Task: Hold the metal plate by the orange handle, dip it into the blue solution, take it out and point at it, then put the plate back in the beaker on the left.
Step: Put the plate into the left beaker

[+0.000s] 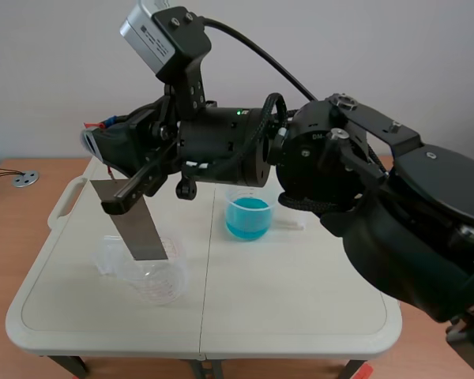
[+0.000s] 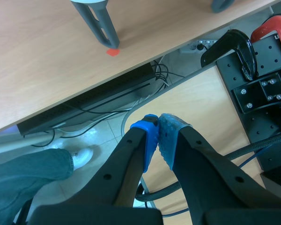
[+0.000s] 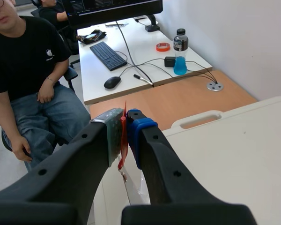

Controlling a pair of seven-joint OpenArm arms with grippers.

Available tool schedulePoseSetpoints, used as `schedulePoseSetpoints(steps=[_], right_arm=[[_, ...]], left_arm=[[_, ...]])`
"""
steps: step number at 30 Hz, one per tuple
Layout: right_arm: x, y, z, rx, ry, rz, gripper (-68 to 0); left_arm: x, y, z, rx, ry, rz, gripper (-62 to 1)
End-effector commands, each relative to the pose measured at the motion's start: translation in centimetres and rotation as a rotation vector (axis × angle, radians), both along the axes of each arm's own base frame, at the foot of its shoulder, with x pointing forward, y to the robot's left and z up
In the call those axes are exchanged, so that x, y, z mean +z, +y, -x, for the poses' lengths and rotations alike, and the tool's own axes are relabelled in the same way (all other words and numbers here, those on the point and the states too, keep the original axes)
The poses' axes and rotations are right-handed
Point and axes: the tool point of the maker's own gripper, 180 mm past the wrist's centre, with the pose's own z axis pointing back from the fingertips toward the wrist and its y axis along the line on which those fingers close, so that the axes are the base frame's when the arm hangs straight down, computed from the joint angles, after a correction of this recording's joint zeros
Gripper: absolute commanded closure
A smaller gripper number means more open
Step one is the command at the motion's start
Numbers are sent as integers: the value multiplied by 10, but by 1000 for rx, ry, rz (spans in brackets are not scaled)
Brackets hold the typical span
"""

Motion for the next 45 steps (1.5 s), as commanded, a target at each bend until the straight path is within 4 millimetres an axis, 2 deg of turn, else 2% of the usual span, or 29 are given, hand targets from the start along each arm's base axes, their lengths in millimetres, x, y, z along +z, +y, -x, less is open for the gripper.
schedulePoseSetpoints(steps=[1,12,21,28,36,45], right_arm=[[7,0,-6,-20,3,-37,-15],[-17,-5,-17,-62,91,-54,-15],[-40,-1,-8,-69,178,-49,-15],[-47,2,1,-67,223,-64,-15],[-50,2,1,-66,207,-42,-15],[-51,2,1,-66,195,-28,-15]], left_arm=[[3,-2,-3,-5,-13,11,-19],[3,-2,-3,-5,-13,11,-19],[3,-2,-5,-4,-20,11,-19],[4,0,-6,6,-25,5,-19],[5,11,-11,37,-52,-52,-19],[5,11,-11,36,-51,-52,-19]])
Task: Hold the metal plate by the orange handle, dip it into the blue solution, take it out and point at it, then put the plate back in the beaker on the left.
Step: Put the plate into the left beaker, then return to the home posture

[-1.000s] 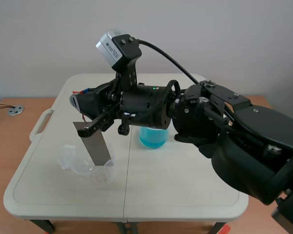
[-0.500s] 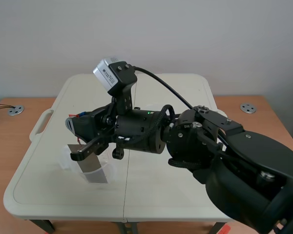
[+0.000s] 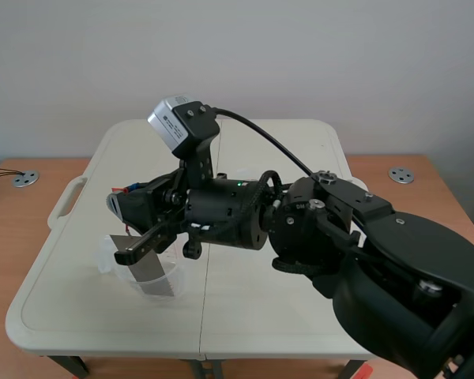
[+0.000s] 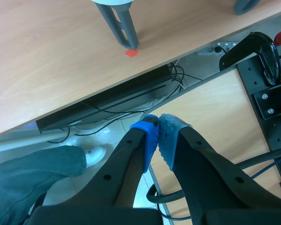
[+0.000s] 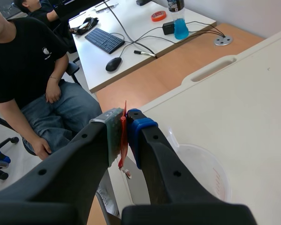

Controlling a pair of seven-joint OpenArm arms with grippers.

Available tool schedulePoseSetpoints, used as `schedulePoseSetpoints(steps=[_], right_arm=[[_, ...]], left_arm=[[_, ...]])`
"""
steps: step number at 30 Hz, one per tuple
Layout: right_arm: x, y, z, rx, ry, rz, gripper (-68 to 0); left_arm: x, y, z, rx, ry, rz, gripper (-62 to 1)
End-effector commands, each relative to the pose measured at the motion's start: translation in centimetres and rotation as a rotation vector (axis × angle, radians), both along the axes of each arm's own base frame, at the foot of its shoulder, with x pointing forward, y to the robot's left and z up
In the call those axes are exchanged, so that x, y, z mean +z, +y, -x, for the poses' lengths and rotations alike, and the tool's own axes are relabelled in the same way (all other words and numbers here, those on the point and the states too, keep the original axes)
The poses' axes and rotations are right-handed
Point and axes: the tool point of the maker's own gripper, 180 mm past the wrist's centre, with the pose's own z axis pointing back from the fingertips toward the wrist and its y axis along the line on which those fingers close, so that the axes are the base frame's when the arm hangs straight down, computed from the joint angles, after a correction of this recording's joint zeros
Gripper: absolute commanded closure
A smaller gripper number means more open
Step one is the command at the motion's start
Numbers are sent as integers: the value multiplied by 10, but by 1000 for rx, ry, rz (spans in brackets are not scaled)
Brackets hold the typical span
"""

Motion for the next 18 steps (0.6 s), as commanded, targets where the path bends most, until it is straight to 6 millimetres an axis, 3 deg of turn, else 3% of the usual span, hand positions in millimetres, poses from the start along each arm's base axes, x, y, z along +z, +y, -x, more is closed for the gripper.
schedulePoseSetpoints(steps=[1,7,12,14,16,18], right_arm=[[16,5,-5,3,-30,-37,-15],[16,4,-6,1,-40,-31,-103],[13,-5,-21,-56,-66,8,-116],[12,-9,-26,-76,-81,27,-116],[12,-14,-31,-93,-96,43,-127],[13,-20,-37,-113,-104,46,-182]], left_arm=[[3,-2,-5,-6,-18,9,-19],[3,-2,-5,-6,-18,8,-19],[3,-2,-5,-7,-18,8,-38],[3,-2,-4,-13,-15,3,-125],[2,-2,-3,-15,-11,0,-253],[1,-3,-1,-35,-1,-10,-394]])
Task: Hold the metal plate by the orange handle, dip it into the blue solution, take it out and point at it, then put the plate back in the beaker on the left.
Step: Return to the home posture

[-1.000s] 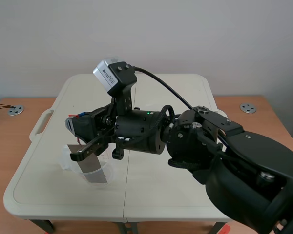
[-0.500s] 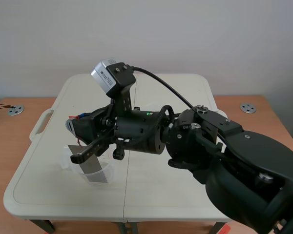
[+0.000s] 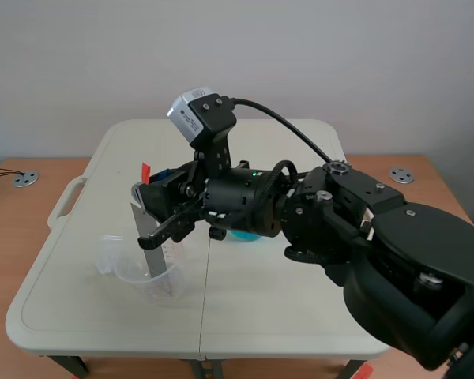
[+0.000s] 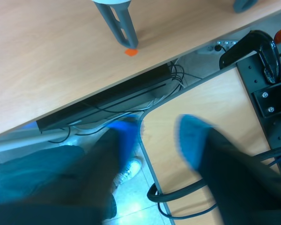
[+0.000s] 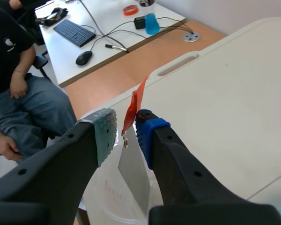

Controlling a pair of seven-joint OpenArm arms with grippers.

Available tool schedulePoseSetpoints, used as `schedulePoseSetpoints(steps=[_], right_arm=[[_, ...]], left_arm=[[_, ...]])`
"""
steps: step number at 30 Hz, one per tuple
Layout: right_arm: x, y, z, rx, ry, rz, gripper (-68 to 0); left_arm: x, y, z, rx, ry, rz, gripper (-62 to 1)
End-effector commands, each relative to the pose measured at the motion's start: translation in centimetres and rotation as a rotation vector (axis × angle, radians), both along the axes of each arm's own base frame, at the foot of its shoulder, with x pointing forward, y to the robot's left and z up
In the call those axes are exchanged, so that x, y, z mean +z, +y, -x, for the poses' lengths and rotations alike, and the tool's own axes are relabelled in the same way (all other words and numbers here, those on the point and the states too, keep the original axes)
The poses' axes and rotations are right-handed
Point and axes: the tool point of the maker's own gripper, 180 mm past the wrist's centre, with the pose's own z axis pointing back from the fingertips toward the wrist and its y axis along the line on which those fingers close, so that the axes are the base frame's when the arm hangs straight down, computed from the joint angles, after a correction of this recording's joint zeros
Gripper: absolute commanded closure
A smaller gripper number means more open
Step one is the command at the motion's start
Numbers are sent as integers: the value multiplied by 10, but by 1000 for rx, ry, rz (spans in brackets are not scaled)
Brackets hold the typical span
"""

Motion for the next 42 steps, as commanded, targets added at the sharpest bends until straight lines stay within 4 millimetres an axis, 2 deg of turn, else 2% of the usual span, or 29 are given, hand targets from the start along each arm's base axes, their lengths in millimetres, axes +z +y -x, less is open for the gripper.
schedulePoseSetpoints(steps=[1,3,7,18,21,27,30,35,42], right_arm=[[21,0,-12,-17,-42,-44,-217],[23,-5,-17,-35,-46,-48,-294],[29,-9,-25,-52,-64,-54,-428],[47,-13,-39,-62,-119,-62,-631],[54,-17,-43,-80,-129,-93,-642],[82,-39,-50,-121,-181,-198,-642],[90,-49,-47,-114,-226,-179,-642],[96,-67,-44,-106,-279,-122,-643],[83,-95,-38,-154,-272,-50,-642]], left_arm=[[2,-4,-2,-29,-7,4,-467],[2,-4,-2,-27,-7,8,-623],[1,-3,-2,-17,1,9,-623],[1,-3,-1,-17,4,8,-623],[1,-3,-1,-18,4,8,-623],[1,-11,-2,-34,7,45,-623],[7,-12,-21,-32,-58,58,-623],[19,-11,-66,-23,-180,66,-623],[50,-15,-128,-38,-381,78,-623]])
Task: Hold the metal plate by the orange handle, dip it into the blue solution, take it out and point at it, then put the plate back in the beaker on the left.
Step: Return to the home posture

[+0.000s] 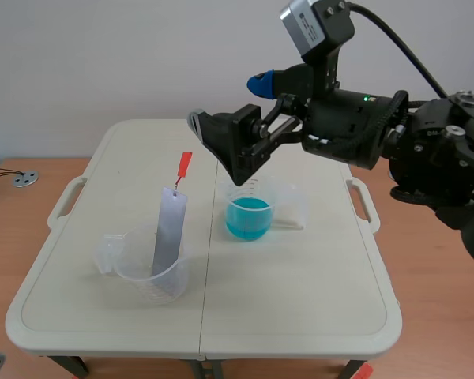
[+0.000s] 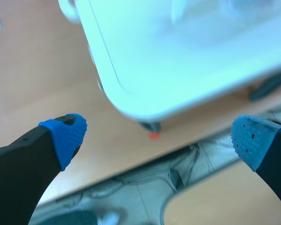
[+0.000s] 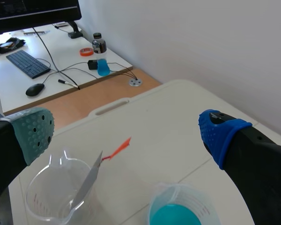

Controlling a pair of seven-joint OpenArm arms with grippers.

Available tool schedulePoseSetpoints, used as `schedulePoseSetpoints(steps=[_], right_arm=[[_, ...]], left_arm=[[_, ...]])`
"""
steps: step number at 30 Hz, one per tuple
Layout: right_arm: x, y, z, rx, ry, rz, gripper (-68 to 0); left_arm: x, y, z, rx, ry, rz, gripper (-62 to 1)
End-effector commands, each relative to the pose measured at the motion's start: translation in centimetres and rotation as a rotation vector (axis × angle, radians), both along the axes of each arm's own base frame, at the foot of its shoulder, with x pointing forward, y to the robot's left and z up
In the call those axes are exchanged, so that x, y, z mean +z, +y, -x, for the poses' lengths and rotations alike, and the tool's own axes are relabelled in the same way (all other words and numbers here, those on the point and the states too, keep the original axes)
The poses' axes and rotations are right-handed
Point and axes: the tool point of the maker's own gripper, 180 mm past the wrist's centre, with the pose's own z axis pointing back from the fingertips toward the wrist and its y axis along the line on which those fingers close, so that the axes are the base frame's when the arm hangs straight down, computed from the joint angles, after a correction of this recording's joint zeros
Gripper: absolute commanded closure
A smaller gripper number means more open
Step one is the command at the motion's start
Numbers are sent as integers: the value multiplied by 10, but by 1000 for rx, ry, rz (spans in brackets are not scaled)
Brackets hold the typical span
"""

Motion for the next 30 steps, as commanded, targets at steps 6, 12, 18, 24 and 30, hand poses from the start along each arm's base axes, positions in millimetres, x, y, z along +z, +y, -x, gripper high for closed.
schedulePoseSetpoints(steps=[6,12,18,24,30], right_arm=[[5,-25,19,-51,-21,-1,-642],[-9,-48,34,-110,-36,98,-642],[-30,-68,47,-163,-3,170,-642],[-46,-83,62,-206,43,181,-642],[-43,-91,76,-239,16,173,-642]], left_arm=[[55,-22,-40,-68,-250,61,-623],[105,-56,-55,-158,-399,99,-623],[140,-83,-62,-238,-484,116,-623],[146,-110,-67,-346,-485,125,-623],[158,-134,-57,-410,-500,171,-623]])
